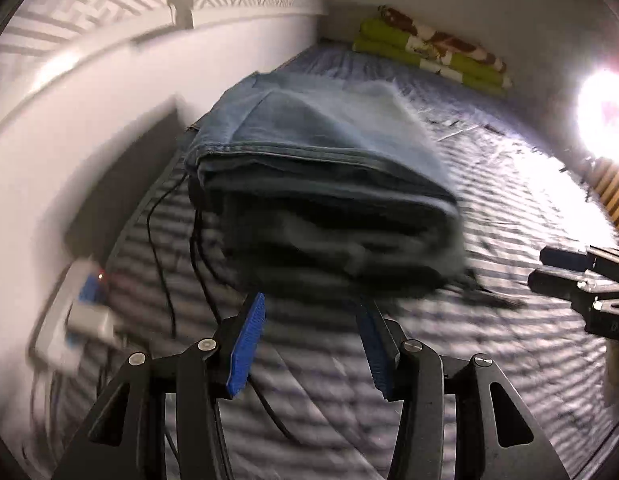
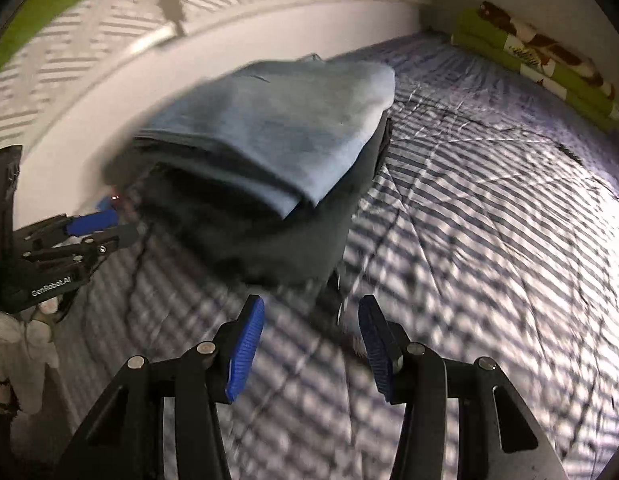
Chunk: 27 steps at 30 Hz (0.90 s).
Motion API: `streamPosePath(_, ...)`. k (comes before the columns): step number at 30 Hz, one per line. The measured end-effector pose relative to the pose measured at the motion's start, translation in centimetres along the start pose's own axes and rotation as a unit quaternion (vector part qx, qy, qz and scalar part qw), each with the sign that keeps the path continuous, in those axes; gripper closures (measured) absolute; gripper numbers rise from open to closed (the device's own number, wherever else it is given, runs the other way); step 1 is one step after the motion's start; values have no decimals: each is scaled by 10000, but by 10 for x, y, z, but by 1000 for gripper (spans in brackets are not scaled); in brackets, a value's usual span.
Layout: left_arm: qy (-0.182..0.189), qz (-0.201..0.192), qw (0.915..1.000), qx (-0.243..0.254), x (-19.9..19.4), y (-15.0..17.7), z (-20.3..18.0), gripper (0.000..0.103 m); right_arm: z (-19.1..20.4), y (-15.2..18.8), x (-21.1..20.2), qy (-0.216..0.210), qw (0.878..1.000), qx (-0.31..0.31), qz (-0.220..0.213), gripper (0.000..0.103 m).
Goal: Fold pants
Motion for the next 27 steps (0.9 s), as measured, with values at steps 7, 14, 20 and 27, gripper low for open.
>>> streamPosePath(7,225,-389,9982,-390,-119,48,-53,46,21,64,-103,-21,9993,-111,-343,57)
streamPosePath(14,323,-734,9959,-414,-221,95,-111,35,23,131,-191,-78,9974,154,-695,53)
streamPosePath(20,72,-1020,9947,-119,-294,137,-155,20,23,175,-242,11,9951,216,-960,49)
streamPosePath(27,-64,-1217,9925,-39,-348,189,-201,8,24,222,-288,158,9921,281,-1211,45)
Point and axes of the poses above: each gripper's, at about its wrist camera, not at the fingertips, and x roughly the way its jaws point, z to its left, y to its underside, the point moved 5 cm from there along x, roughly the way its jaws point, and after that the axes turned 2 degrees about z, right-handed, at the moved point
